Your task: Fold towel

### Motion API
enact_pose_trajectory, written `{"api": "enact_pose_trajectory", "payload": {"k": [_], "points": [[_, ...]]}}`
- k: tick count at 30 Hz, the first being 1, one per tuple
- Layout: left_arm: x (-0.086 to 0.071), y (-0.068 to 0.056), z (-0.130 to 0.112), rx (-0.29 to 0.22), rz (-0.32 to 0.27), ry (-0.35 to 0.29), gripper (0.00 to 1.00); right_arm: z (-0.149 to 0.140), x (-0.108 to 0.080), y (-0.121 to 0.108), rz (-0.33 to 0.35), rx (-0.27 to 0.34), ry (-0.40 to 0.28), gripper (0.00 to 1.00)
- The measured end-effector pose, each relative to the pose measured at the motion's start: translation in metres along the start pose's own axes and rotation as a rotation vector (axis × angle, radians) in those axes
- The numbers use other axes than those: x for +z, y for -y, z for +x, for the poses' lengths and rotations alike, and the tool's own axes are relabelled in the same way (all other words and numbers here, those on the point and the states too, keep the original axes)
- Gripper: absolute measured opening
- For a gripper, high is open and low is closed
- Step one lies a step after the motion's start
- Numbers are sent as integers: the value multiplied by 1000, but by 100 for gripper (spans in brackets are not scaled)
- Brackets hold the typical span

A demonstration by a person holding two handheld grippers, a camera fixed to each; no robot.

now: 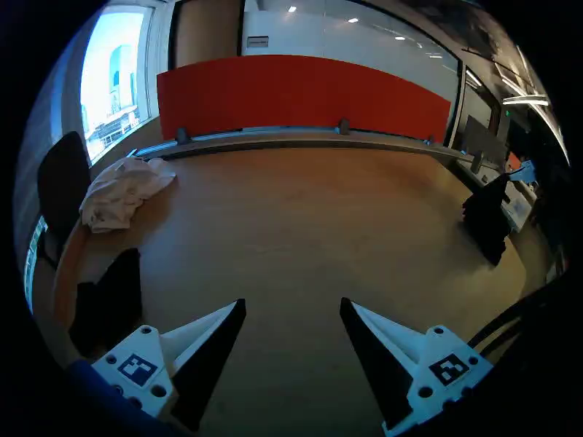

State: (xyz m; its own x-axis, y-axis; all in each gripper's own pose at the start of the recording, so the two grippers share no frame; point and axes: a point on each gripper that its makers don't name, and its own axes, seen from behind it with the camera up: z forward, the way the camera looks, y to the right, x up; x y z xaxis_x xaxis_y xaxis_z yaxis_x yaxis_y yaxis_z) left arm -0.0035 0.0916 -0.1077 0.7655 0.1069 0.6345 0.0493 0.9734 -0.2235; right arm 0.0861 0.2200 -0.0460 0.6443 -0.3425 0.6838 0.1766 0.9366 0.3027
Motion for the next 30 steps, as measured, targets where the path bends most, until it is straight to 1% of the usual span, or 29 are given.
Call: {"api": "enact_pose_trajectory", "payload": {"k": [8,17,23,30], "points": [[-2,1,-2,10,-3,2,96,-42,-6,-18,-48,-10,76,5],[-2,-2,-1,22,-7,4,96,-84,-7,-25,-69,17,148,5],[-2,-3,0,24,-5,4,96,-111,-3,-29,-86,49,196,5],[-3,-4,1,29,1,5,96,-128,2,-30,-89,99,215,5]]}}
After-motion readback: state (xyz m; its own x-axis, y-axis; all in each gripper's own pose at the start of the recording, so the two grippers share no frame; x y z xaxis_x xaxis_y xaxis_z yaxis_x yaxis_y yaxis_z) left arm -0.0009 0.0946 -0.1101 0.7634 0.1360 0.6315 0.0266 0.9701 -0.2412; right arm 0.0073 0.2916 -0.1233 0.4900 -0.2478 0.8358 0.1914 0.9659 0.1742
